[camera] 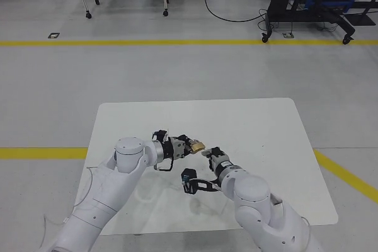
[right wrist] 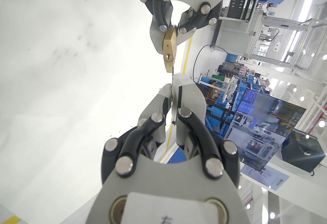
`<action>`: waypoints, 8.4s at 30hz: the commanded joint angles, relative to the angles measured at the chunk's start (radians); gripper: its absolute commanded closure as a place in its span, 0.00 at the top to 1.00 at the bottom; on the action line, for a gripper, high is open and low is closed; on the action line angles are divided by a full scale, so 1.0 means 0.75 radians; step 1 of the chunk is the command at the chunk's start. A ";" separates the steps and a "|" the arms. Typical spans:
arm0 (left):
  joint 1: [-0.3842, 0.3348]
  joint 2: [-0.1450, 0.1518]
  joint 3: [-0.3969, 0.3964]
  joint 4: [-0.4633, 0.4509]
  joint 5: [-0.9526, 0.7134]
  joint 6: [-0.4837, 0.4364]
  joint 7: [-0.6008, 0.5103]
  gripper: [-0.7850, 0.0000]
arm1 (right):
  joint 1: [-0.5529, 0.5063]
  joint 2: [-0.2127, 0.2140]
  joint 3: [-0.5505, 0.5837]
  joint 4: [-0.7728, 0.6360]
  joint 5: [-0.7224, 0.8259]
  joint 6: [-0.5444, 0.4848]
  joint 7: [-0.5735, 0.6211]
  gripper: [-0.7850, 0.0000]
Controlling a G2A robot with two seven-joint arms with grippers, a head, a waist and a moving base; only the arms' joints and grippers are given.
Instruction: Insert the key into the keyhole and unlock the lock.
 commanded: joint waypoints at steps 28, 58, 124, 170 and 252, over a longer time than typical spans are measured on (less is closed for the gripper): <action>-0.024 -0.017 0.011 0.054 -0.057 -0.009 -0.021 0.00 | 0.008 -0.049 0.009 0.029 0.028 -0.038 -0.007 0.00; 0.000 -0.009 -0.006 0.037 -0.083 0.039 -0.061 0.00 | 0.019 -0.096 -0.005 0.074 0.000 -0.094 0.033 0.00; 0.074 0.050 -0.067 -0.024 0.281 -0.584 -0.273 0.00 | 0.030 0.002 0.362 0.441 0.748 -0.193 -0.715 0.00; 0.243 0.031 -0.109 -0.178 0.313 -0.832 0.129 0.00 | -0.109 0.049 0.376 0.351 0.287 0.298 -1.115 0.22; 0.152 0.101 0.019 -0.310 1.487 -0.600 -0.466 1.00 | -0.109 0.042 0.669 0.400 1.165 0.308 -0.920 1.00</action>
